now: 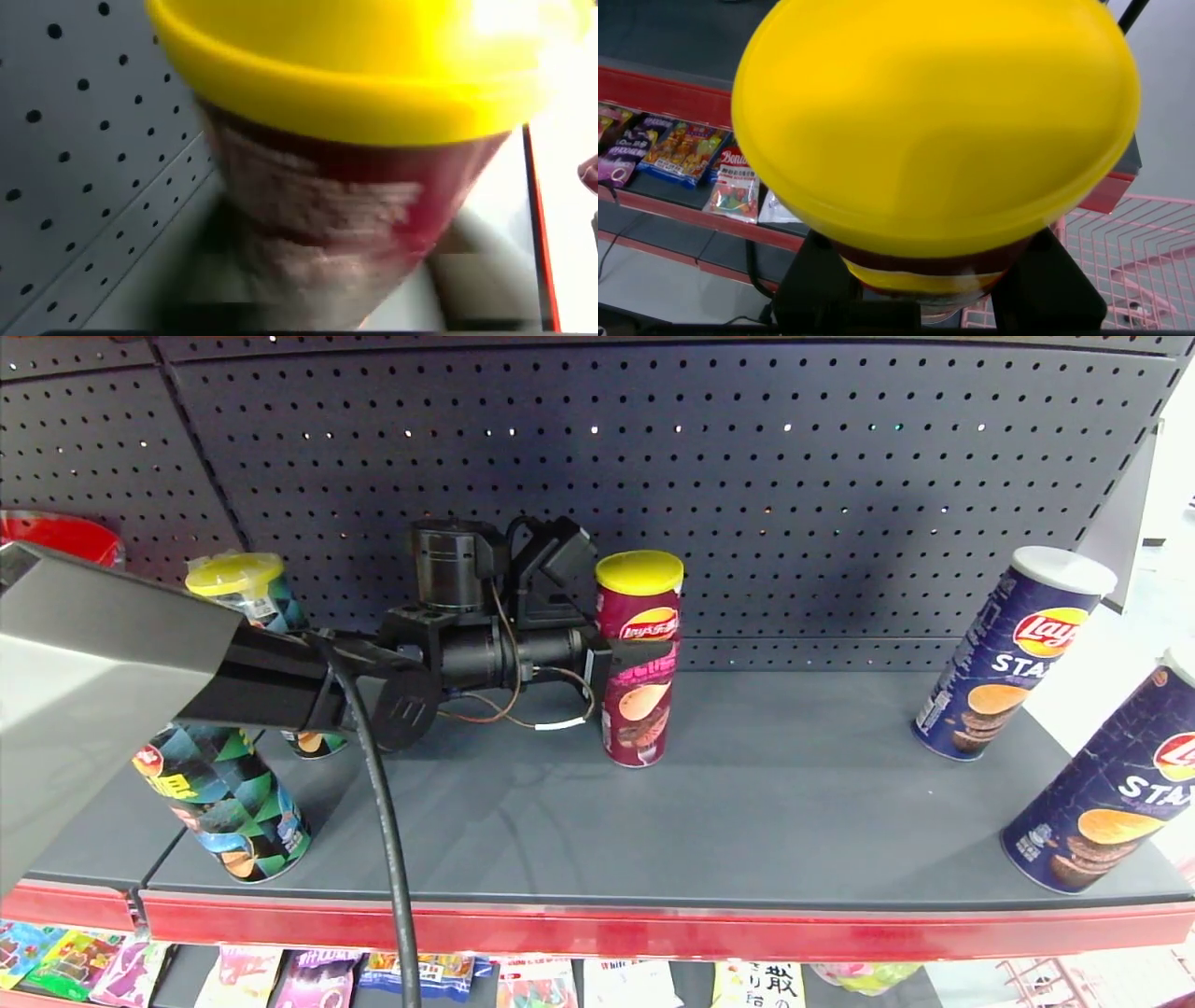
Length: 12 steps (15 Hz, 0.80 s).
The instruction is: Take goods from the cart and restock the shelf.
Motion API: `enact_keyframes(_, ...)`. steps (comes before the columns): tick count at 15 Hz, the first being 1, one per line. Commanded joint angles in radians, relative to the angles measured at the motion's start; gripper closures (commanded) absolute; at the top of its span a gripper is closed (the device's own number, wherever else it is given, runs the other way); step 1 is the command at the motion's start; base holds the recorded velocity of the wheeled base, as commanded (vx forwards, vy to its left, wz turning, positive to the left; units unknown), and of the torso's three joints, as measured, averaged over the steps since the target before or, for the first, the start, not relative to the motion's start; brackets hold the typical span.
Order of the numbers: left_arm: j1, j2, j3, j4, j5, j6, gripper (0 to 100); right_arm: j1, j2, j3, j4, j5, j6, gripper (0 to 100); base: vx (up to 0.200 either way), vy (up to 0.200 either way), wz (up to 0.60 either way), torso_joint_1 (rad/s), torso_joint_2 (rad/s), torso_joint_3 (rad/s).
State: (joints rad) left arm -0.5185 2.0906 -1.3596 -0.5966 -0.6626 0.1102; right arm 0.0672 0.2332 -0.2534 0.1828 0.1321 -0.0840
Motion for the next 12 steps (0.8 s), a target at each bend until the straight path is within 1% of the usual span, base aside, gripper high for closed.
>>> enact_keyframes(1, 0.0, -0.004, 0.0, -0.002, 0.0, 0.0, 100, 0.0, 0.002, 0.0, 0.0, 0.0, 0.0, 100, 0.0, 0.0, 0.0, 0.0, 0.0, 0.0)
enact_keyframes(5, -0.002, -0.032, 0.017, 0.0, -0.026, 0.0, 100, 0.0, 0.002, 0.003, 0.0, 0.0, -0.002, 100, 0.0, 0.0, 0.0, 0.0, 0.0, 0.0)
enact_keyframes(6, -0.011, -0.047, 0.027, 0.001, -0.031, 0.0, 100, 0.0, 0.002, 0.003, -0.002, 0.001, 0.0, 100, 0.0, 0.0, 0.0, 0.0, 0.0, 0.0)
enact_keyframes(7, -0.018, -0.077, 0.054, 0.001, -0.042, -0.001, 100, 0.0, 0.002, 0.003, -0.002, 0.001, 0.0, 100, 0.0, 0.0, 0.0, 0.0, 0.0, 0.0)
enact_keyframes(9, -0.041, -0.139, 0.148, 0.001, -0.055, -0.001, 100, 0.0, 0.003, 0.002, -0.003, 0.001, 0.0, 100, 0.0, 0.0, 0.0, 0.0, 0.0, 0.0)
enact_keyframes(10, -0.044, -0.158, 0.178, -0.003, -0.055, -0.001, 100, 0.0, 0.006, 0.002, -0.003, 0.001, 0.0, 100, 0.0, 0.0, 0.0, 0.0, 0.0, 0.0)
enact_keyframes(11, -0.061, -0.195, 0.237, -0.005, -0.051, 0.0, 100, 0.0, 0.008, -0.001, -0.006, 0.001, 0.0, 100, 0.0, 0.0, 0.0, 0.0, 0.0, 0.0)
enact_keyframes(12, -0.067, -0.216, 0.272, -0.006, -0.048, 0.003, 100, 0.0, 0.008, -0.001, -0.006, 0.001, 0.0, 100, 0.0, 0.0, 0.0, 0.0, 0.0, 0.0)
